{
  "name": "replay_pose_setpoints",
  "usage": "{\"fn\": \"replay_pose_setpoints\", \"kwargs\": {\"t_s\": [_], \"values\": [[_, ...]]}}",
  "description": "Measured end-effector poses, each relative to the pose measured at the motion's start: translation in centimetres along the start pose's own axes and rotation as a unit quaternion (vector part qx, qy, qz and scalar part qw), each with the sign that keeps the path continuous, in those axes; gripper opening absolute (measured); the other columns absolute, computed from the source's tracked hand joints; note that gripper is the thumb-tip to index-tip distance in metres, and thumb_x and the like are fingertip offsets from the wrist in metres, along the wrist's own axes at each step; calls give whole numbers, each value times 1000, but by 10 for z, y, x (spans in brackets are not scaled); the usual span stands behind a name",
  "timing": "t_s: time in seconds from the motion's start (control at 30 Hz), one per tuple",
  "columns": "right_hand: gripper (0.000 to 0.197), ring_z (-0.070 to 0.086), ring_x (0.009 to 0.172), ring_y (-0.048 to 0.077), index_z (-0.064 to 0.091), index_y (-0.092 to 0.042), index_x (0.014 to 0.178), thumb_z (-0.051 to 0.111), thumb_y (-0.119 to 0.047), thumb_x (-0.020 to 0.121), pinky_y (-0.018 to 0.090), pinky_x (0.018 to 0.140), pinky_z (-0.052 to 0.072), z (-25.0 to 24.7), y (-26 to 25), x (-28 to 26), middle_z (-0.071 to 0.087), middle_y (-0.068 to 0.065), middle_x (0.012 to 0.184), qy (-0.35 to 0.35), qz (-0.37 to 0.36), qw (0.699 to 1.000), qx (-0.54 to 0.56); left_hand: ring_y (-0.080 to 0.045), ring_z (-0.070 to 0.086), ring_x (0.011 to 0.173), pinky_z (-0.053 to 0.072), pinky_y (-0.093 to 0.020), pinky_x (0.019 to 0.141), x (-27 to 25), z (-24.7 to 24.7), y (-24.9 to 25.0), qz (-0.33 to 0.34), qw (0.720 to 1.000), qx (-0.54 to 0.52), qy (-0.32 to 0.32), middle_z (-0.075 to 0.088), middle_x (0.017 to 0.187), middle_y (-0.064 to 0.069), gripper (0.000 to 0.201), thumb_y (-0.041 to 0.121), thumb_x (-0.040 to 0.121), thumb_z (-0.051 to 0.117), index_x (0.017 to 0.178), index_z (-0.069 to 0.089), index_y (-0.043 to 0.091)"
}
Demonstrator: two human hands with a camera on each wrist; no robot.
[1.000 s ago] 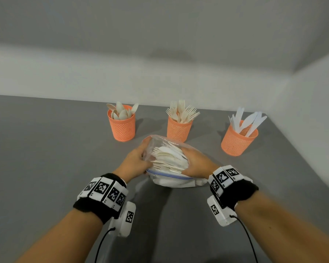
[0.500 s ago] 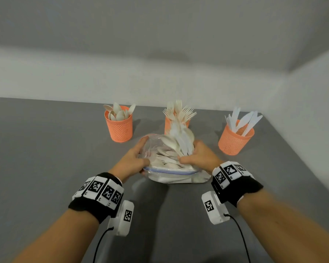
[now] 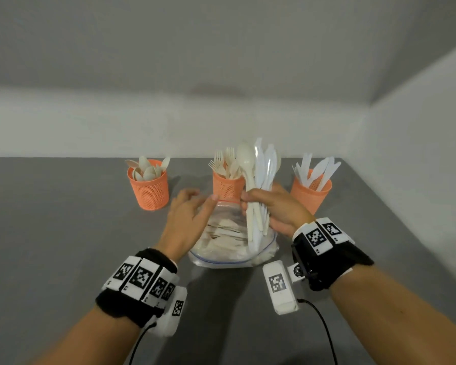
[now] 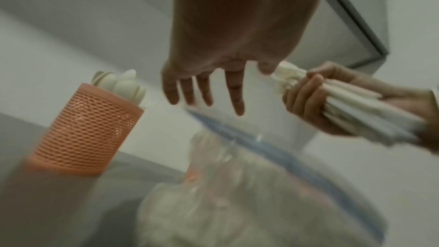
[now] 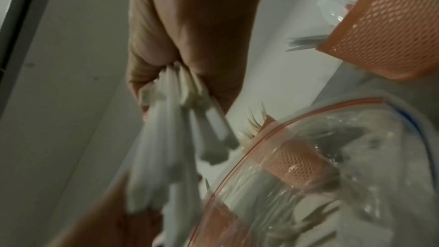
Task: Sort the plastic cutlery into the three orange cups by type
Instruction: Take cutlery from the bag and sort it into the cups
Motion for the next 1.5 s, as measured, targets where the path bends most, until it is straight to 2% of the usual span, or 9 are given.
{"fn": "replay_pose_setpoints", "kwargs": {"t_s": [0.1,0.17,0.37,0.6,0.73,0.9,1.0,1.23,1.5], "values": [[19,56,50,14,60,-3,86,54,14,80,23,51,49,16,4,-4,56,5,56,-62,16,997,-44,-18,57,107,43,-25,96,-1,6,35,-4,971,-220,-95,61,111,-8,39,50,88,51,107,64,20],[19,54,48,13,61,2,84,52,18,78,21,49,48,28,7,-7,55,4,50,-99,27,990,-93,-23,64,76,53,-24,69,1,17,45,-45,924,-335,-178,69,78,-11,30,37,84,60,97,63,10],[11,59,50,17,60,8,90,61,6,80,29,53,54,35,9,-7,56,11,54,-109,101,982,-117,-18,43,35,37,-22,39,4,33,38,-114,842,-471,-236,51,45,-8,21,27,67,69,71,67,6],[12,53,45,11,55,-10,77,61,-14,87,22,49,50,31,13,-16,51,4,57,-157,198,958,-137,-20,66,87,55,-29,72,11,37,32,-155,816,-520,-200,69,95,-11,24,20,71,61,91,68,7],[23,62,57,14,58,-8,85,57,-31,89,28,59,57,24,12,-17,61,6,66,-159,197,959,-129,-16,69,81,46,-34,89,11,35,38,-162,799,-553,-173,72,83,-7,21,18,81,56,72,73,13],[24,57,87,13,60,-10,104,64,-26,85,26,81,49,-3,-1,-14,61,-3,92,70,-60,951,-296,-13,62,75,47,-32,87,29,17,27,-193,738,-646,-42,65,70,-3,14,8,87,52,76,61,7],[24,52,77,-1,61,-12,102,67,-4,80,8,72,45,1,-9,-21,54,-11,88,28,-169,924,-342,-13,63,83,46,-34,94,31,15,24,-202,724,-658,-35,65,81,-6,10,10,88,52,87,60,4],[34,47,69,-5,59,-14,116,66,-21,84,1,65,38,1,0,-13,50,-15,88,-2,-152,871,-468,-21,63,87,54,-36,84,27,26,27,-157,714,-669,-133,60,89,-10,13,3,83,48,93,56,3],[20,53,67,18,53,-16,111,55,-12,91,21,54,47,-3,7,-5,53,10,95,-76,-79,912,-396,-23,63,82,53,-37,79,23,25,28,-158,711,-666,-160,58,86,-11,23,-5,75,36,89,52,3]]}}
Point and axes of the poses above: each hand's wrist, its own x-axis towards the middle knuckle, its own z-axis out of the palm, y = z × x, the point moved 3 cm from there along x, towards the middle knuckle
